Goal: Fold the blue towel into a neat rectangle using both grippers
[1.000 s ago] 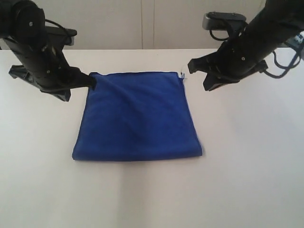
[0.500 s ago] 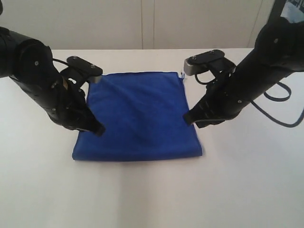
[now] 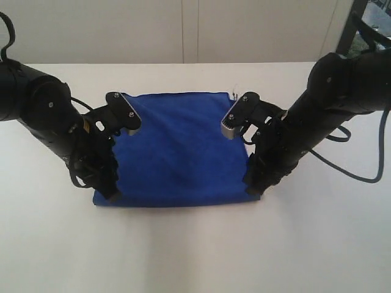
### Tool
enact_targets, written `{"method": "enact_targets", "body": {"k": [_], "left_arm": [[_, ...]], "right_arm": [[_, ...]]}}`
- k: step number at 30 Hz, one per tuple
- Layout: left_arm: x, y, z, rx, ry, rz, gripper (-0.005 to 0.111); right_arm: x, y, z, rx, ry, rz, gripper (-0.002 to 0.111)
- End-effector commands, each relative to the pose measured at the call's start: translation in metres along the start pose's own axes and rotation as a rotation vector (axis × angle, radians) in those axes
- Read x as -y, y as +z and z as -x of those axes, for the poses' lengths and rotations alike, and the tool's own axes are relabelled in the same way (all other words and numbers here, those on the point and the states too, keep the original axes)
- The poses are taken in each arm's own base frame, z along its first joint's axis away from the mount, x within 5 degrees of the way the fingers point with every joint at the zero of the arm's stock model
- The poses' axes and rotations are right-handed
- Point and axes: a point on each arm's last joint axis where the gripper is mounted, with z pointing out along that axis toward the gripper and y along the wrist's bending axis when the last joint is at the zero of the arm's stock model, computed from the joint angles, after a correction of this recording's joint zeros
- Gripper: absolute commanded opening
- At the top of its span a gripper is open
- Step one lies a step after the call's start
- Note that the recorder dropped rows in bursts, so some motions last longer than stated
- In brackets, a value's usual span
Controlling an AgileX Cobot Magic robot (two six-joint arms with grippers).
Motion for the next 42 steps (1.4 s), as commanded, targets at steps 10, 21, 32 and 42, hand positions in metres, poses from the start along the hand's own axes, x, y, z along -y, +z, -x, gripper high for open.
{"method": "enact_targets", "body": {"k": [10, 21, 32, 42], "left_arm": [[0.007, 0.016, -0.005, -0.046, 0.151, -0.066, 0.049], [0.009, 0.032, -0.007, -0.077, 0.177, -0.094, 0.056], [0.011, 0.039, -0.01, -0.106, 0.181, -0.112, 0.017], [0.011, 0.039, -0.011, -0.117, 0.194, -0.121, 0.0]], "right_arm": [[0.001, 0.014, -0.004, -0.021, -0.27, 0.016, 0.038], [0.0, 0.028, -0.007, -0.028, -0.296, 0.056, 0.041], [0.001, 0.037, -0.01, -0.05, -0.296, 0.066, 0.008], [-0.003, 0.037, -0.015, -0.09, -0.314, 0.116, 0.0]]}}
